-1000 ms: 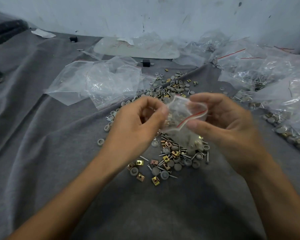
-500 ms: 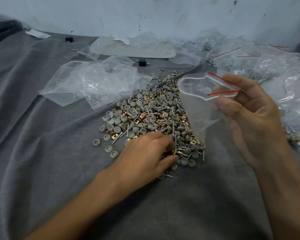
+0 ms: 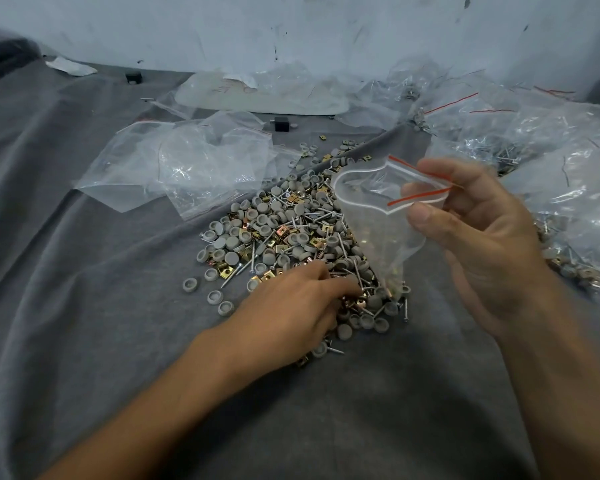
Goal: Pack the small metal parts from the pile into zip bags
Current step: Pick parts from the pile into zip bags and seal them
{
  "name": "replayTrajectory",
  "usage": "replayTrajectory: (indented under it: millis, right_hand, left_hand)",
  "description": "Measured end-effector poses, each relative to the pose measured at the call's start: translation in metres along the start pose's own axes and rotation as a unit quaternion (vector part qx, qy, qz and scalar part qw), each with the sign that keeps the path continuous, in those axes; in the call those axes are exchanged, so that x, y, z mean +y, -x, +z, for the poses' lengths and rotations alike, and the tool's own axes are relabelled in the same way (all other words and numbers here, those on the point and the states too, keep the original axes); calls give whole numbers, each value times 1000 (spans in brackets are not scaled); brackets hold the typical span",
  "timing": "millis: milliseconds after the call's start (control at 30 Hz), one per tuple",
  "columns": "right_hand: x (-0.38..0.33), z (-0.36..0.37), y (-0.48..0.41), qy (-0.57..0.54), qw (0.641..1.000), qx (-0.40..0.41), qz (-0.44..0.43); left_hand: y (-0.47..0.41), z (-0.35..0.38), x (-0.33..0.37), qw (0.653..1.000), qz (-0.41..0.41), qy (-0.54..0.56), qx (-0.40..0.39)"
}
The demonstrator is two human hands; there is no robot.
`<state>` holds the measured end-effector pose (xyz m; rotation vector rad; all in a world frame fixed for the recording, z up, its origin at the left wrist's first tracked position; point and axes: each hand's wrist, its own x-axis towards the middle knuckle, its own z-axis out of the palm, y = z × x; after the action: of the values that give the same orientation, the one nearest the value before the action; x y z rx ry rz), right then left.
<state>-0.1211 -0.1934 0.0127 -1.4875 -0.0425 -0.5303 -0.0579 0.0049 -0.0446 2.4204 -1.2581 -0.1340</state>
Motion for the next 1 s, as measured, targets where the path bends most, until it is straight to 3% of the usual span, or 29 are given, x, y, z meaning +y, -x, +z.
replayTrajectory:
  millis: [133, 267, 467, 700, 1000]
  right_hand:
    - [0, -1, 0, 8, 1000, -4, 1]
    - [0, -2, 1, 19, 1000, -17, 2]
    - [1, -1, 3, 35, 998, -50, 14]
    - [8, 7, 7, 151, 984, -96, 6]
    - [14, 14, 9, 200, 971, -132, -14]
  left_hand:
    - [1, 2, -5, 999, 2, -10, 32]
    - [3, -10, -14, 994, -17, 81, 75]
    - [12, -44, -29, 923, -60, 329, 190]
    - [22, -55, -34, 909, -57, 282, 303]
    - [23, -57, -24, 901, -36, 293, 319]
